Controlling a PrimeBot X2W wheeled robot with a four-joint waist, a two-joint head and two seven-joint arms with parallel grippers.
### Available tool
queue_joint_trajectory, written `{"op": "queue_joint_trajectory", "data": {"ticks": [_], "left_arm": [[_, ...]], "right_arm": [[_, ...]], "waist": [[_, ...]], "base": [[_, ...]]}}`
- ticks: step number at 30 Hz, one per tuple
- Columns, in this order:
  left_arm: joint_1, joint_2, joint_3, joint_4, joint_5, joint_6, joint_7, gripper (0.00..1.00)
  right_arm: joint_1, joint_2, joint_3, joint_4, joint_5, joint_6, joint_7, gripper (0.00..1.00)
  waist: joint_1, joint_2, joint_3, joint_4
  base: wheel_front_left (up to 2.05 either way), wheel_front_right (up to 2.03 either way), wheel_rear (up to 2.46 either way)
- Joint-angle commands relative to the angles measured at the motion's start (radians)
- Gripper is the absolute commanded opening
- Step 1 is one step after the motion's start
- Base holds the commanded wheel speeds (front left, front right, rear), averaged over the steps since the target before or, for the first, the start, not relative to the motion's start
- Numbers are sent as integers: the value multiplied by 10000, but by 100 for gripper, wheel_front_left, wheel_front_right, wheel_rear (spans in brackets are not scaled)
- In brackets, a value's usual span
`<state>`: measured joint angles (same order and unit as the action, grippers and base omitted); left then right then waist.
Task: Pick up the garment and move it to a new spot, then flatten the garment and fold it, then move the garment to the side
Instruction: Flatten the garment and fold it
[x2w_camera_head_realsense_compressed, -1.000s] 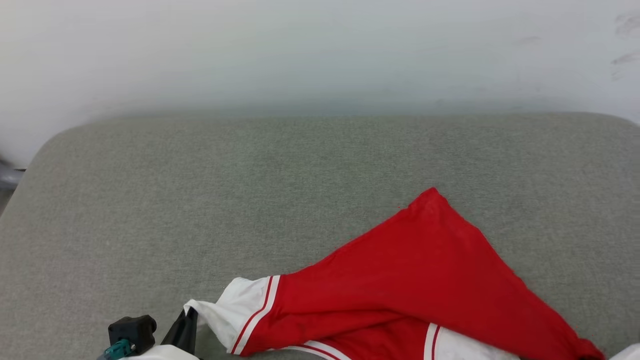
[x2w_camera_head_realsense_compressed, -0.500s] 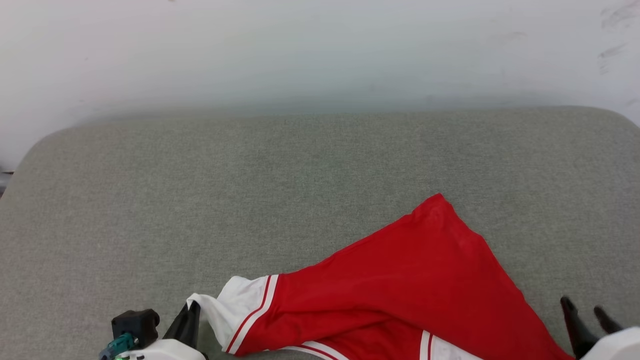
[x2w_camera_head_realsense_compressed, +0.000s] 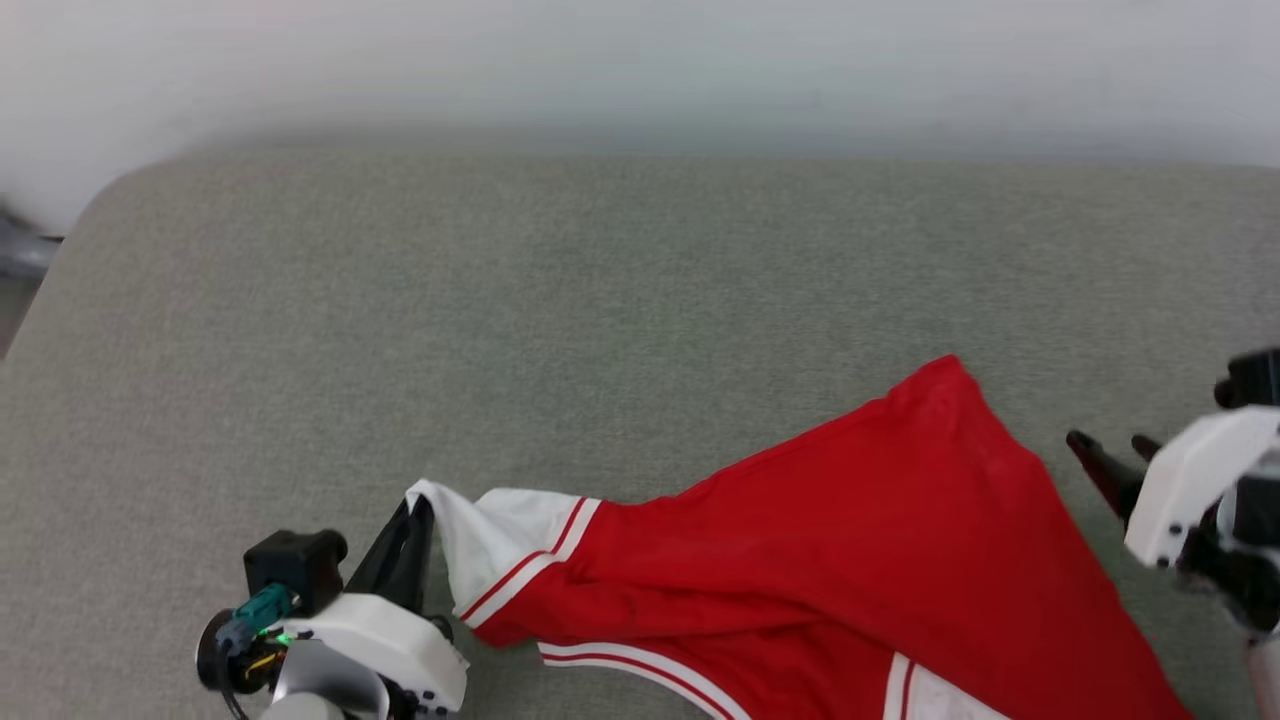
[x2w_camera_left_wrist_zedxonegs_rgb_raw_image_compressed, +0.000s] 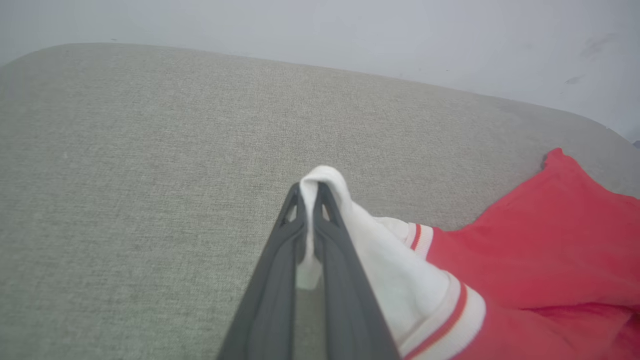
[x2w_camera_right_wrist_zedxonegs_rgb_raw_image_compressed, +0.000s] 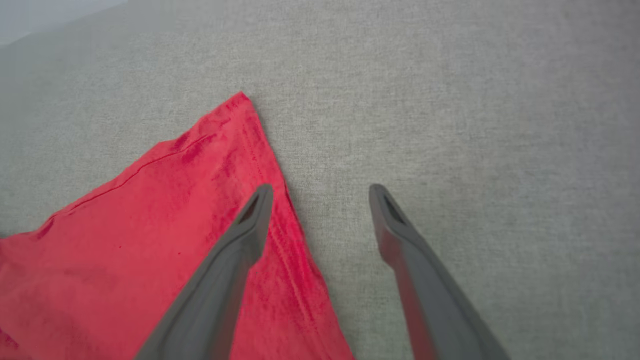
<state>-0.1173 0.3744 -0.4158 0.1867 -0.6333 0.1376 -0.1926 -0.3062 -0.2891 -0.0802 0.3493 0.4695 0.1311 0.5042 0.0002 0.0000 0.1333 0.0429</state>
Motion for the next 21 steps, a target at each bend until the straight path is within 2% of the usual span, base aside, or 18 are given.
{"op": "queue_joint_trajectory", "data": {"ticks": [1,4,7,12,15,20,21], "left_arm": [[-243,-43,-55,-108,117,-6,-51,0],[-594,-161,-196,-223,228,-105,-69,0],[-887,-262,-264,-282,327,-152,-157,0],[-1268,-433,-389,-380,461,-258,-315,0],[-1407,-546,-435,-377,504,-299,-383,0],[-1545,-658,-399,-228,494,-365,-503,0],[-1558,-682,-396,-191,492,-380,-524,0]], "right_arm": [[-677,-294,311,245,250,-7,687,100],[-1596,-665,667,712,493,-6,2038,100],[-2450,-784,1103,1063,596,-7,2943,100],[-3481,-984,1774,1616,435,-7,3629,100],[-3714,-1024,2160,1938,566,-7,3976,100],[-3164,-809,2831,2676,996,-4,5063,100],[-3001,-770,2908,2796,1079,-3,5265,57]], "waist": [[-2,0,411,396],[-2,0,801,749],[-2,0,1172,1031],[-2,0,1782,1384],[-2,0,2054,1559],[-2,0,2256,1657],[-2,0,2264,1664]], "base": [[0,0,0],[0,0,0],[0,0,0],[0,0,0],[0,0,0],[0,0,0],[0,0,0]]}}
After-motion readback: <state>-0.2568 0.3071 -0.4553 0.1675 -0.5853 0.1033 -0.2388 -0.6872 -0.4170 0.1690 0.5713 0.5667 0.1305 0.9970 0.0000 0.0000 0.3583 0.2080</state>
